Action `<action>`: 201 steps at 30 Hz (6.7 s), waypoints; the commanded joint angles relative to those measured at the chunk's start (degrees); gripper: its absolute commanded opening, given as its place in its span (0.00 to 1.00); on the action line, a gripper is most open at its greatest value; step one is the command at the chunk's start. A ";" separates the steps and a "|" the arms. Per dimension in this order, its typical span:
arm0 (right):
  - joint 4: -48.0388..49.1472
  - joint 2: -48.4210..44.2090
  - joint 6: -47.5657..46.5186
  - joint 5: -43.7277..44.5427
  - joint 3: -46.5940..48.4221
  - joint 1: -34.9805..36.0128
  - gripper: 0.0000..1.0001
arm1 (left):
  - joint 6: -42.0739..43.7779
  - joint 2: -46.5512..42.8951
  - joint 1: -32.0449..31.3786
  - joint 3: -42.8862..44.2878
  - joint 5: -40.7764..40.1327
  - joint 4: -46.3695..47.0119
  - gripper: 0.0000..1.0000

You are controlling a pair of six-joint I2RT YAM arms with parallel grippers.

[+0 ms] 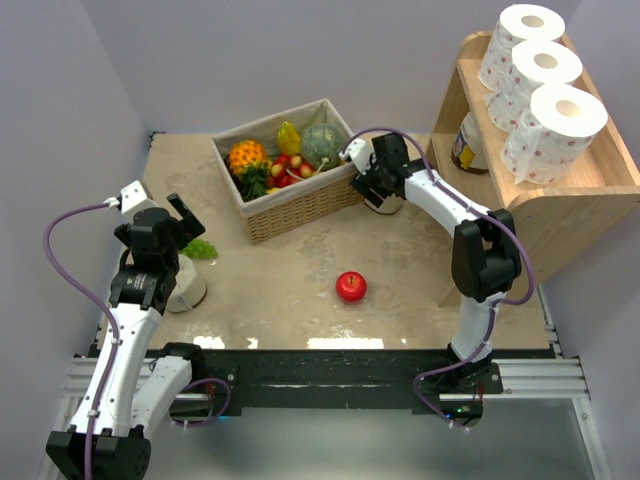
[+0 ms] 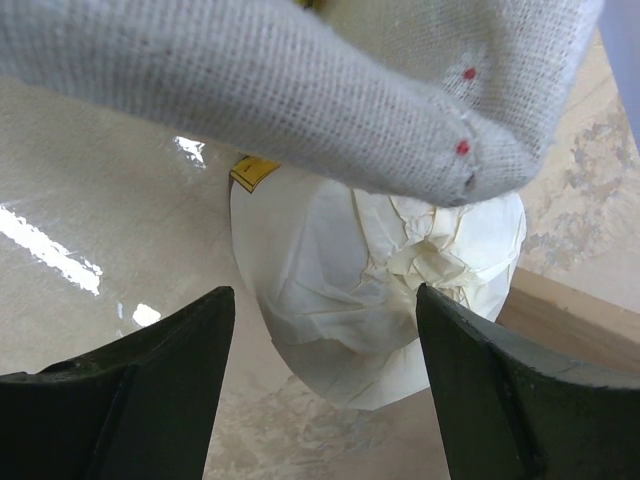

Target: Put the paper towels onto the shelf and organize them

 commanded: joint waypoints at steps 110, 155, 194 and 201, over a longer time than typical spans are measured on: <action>-37.76 -17.99 22.28 46.25 18.88 12.78 0.67 | 1.26 -2.55 -1.59 -0.43 0.70 3.23 1.00; -26.69 -18.78 19.91 46.16 4.46 1.53 0.31 | 1.43 -2.99 -2.03 -0.51 -0.36 2.96 1.00; -9.20 -44.18 23.69 16.19 -8.89 17.88 0.83 | -13.68 17.05 -3.09 2.65 -14.42 -15.40 0.85; -9.38 -44.62 23.51 17.77 -10.39 17.88 0.83 | -17.90 18.11 -3.09 -0.16 -14.07 -16.37 0.84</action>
